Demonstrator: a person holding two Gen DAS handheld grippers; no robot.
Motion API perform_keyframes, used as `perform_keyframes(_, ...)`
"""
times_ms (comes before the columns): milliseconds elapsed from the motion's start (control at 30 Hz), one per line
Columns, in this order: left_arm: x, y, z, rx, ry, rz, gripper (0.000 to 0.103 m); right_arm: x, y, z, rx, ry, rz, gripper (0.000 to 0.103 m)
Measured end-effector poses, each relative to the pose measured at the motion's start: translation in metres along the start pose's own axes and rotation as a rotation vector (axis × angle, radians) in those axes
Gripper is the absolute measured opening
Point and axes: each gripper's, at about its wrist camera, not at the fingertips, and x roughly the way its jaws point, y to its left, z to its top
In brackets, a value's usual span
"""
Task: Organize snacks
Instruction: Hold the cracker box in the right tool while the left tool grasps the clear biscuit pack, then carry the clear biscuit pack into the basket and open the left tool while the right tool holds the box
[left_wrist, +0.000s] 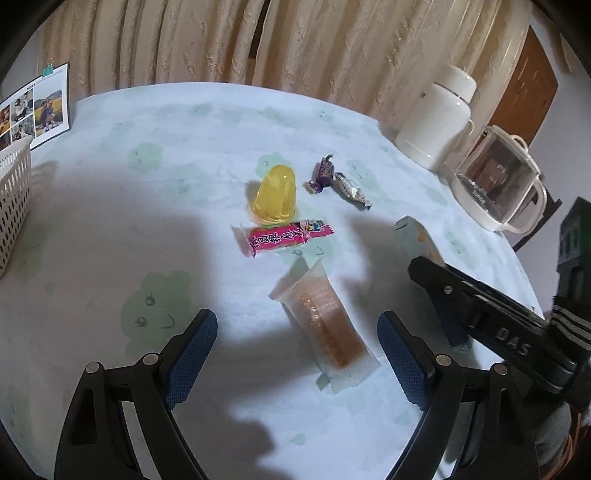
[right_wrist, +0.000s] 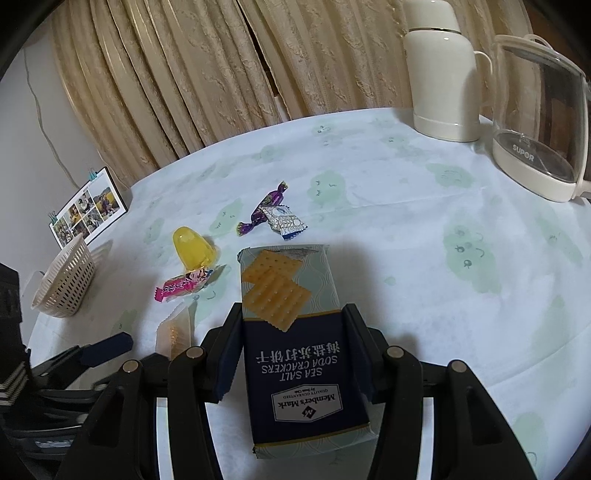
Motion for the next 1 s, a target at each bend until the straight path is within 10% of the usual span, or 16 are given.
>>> perform_keyframes(433,0.011,-0.023,-0.003,0.104,-0.008,0.030,0.040,-0.002,-0.004,-0.001,0.016,-0.008,0.027,0.050)
perform_keyframes(1000,-0.009,-0.013,-0.004,0.103,-0.059,0.041,0.028,-0.002,-0.004,-0.001,0.023,-0.010,0.034,0.050)
